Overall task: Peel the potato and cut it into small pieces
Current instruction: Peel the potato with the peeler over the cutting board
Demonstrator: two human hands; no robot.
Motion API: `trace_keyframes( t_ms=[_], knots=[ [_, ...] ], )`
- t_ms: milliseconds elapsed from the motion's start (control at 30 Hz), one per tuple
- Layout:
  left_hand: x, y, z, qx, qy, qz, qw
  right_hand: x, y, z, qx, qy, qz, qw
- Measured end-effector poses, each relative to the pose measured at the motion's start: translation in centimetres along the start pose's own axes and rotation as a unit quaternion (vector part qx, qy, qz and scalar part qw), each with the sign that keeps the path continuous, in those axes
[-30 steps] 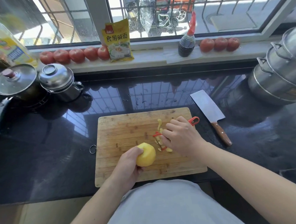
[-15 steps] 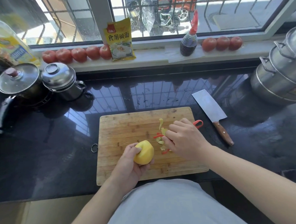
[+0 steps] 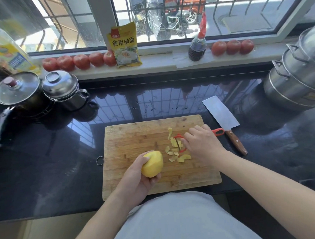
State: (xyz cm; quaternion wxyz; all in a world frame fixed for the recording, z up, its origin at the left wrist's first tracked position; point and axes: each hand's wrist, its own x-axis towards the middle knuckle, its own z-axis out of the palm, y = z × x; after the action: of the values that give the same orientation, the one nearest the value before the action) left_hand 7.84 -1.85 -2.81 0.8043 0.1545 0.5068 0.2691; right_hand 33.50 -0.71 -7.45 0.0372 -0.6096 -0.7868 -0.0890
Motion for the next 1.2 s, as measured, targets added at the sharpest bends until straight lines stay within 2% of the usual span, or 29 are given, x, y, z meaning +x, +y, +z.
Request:
trace_keyframes(
  t_ms=[100,200,300,433,667,1200],
  knots=[
    [0.1,-0.1,-0.2,-0.006,0.008,-0.013,1.0,-0.1,-0.2,-0.3,0.042,0.033,0.013,0.998],
    [0.3,-0.1,-0.1,-0.015,0.016,-0.023,0.999,-0.2,-1.5,-1.5,0.088,0.091,-0.03,0.992],
    [0.5,-0.2,0.0,-0.023,0.012,-0.024,0.999,0.0,-3.0,-3.1,0.13,0.117,-0.068,0.982],
    [1.1,-0.3,-0.2,-0.016,0.002,-0.024,1.0,0.3,-4.4,-4.3,0.137,0.11,-0.116,0.978],
    [1.1,-0.3,0.3,0.007,-0.001,-0.012,1.0,0.7,-4.3,-4.9,0.137,0.112,-0.137,0.975],
    [1.0,-0.1,-0.2,0.029,0.019,-0.013,0.999,2.1,-3.0,-1.8,0.12,0.112,-0.126,0.978]
  ],
)
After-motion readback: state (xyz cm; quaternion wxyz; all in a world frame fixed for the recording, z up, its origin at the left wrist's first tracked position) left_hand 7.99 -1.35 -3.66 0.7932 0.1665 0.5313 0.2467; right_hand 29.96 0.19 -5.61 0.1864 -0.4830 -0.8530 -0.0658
